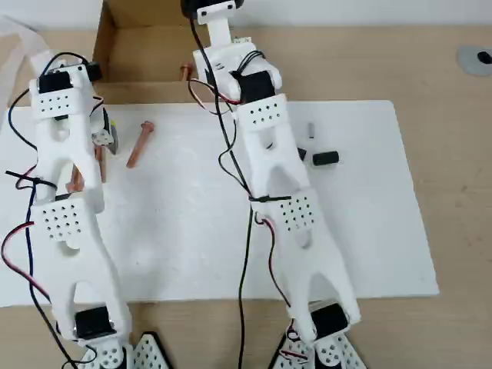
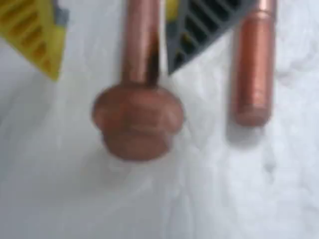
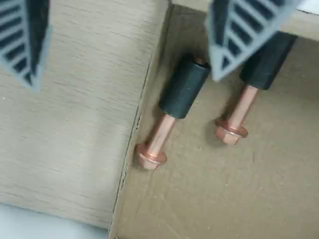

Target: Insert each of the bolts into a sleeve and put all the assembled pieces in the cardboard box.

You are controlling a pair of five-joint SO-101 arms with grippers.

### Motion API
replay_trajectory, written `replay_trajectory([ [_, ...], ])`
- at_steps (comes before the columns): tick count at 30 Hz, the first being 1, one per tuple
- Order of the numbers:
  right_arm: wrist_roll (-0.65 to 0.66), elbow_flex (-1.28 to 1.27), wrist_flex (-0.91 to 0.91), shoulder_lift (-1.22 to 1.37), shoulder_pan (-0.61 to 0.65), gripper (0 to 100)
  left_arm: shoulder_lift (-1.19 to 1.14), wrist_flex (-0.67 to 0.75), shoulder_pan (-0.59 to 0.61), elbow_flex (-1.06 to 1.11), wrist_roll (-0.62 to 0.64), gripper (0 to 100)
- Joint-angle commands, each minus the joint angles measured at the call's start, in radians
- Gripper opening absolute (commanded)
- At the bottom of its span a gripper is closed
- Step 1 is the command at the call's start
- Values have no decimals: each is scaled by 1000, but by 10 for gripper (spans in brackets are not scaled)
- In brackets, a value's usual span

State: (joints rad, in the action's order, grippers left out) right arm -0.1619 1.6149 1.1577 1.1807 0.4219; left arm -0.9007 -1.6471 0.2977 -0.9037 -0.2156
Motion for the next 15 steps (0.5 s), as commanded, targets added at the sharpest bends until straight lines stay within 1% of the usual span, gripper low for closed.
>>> replay_trajectory([
  [1,2,51,3,-70,-10,261,1,5,9,-9,-6,153],
  [9,2,51,23,-71,-10,261,-124,72,20,-18,-5,149],
  [12,2,51,77,-91,-10,261,-130,52,25,-68,-5,109],
  [15,2,51,138,-124,-15,260,-130,48,29,-77,-5,46],
])
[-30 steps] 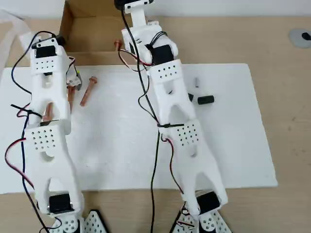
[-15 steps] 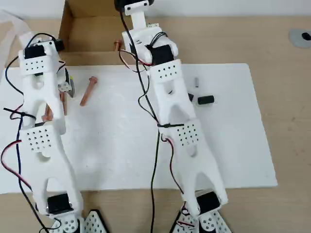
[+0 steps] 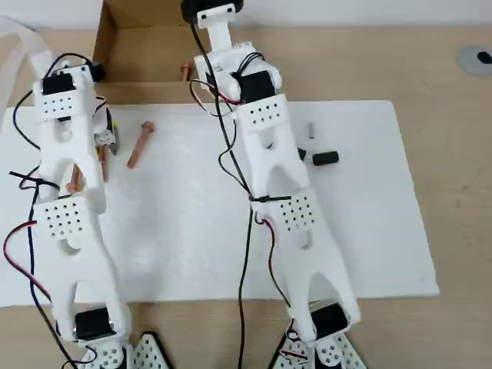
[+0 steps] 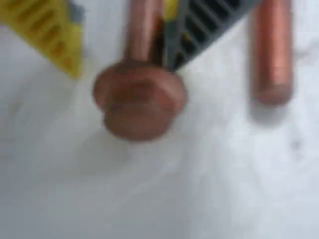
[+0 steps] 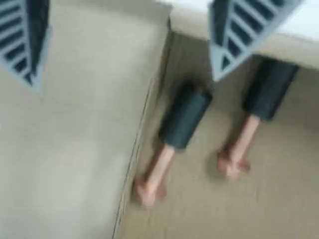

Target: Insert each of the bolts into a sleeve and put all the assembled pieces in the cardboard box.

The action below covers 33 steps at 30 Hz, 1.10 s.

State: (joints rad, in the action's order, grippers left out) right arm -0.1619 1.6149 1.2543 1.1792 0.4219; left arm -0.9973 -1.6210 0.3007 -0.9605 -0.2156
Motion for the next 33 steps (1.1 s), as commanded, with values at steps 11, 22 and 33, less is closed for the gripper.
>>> replay_trajectory([
  [11,-44,51,489,-320,-25,260,-12,-104,32,-68,-40,9],
  [22,-450,-189,534,-420,-68,260,329,-133,43,94,-114,9],
  [33,-690,-607,528,-532,-87,260,897,-100,-11,548,-114,10],
])
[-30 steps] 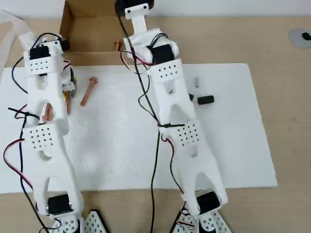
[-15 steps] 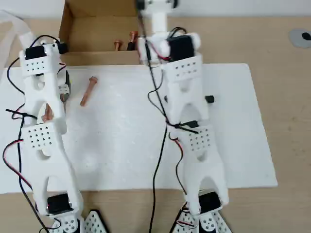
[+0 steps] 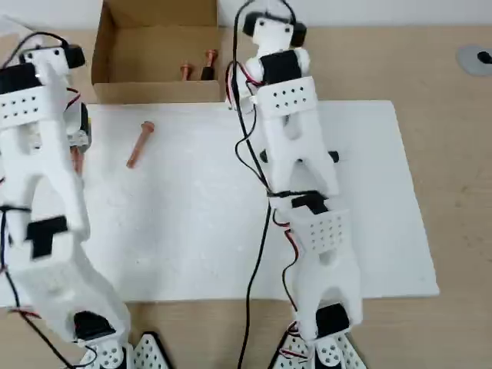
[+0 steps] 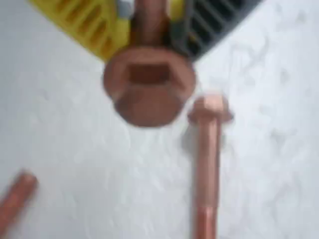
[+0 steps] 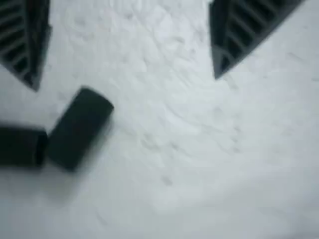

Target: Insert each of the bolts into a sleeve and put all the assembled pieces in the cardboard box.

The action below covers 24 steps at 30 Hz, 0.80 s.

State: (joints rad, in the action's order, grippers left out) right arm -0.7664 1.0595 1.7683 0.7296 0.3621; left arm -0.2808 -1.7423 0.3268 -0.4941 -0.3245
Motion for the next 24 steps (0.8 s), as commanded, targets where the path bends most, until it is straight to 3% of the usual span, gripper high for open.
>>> replay_trajectory([
  [1,-114,-74,12,-82,-27,260,225,43,-43,124,-3,10],
  [13,-281,-300,-190,-39,-67,260,685,339,-107,704,0,10],
  [24,-295,-289,-222,87,-65,260,898,477,-107,928,2,10],
])
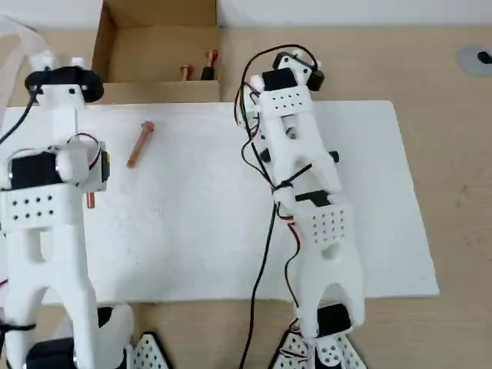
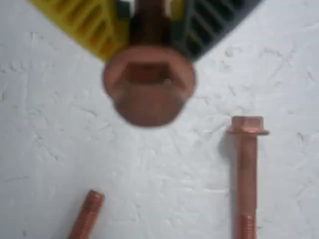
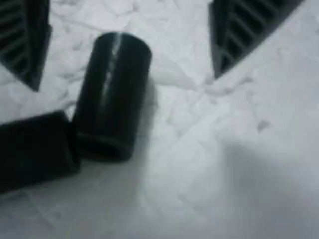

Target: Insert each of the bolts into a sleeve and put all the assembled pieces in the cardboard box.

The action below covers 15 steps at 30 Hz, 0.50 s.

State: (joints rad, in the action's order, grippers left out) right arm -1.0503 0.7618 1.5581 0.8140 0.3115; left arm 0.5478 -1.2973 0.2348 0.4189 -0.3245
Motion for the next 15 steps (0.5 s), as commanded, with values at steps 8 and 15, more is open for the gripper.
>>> replay_trajectory([
  [8,-6,8,-12,31,-16,260,199,80,-20,91,-3,10],
  [15,0,4,-12,33,-25,260,229,80,-21,109,-3,10],
])
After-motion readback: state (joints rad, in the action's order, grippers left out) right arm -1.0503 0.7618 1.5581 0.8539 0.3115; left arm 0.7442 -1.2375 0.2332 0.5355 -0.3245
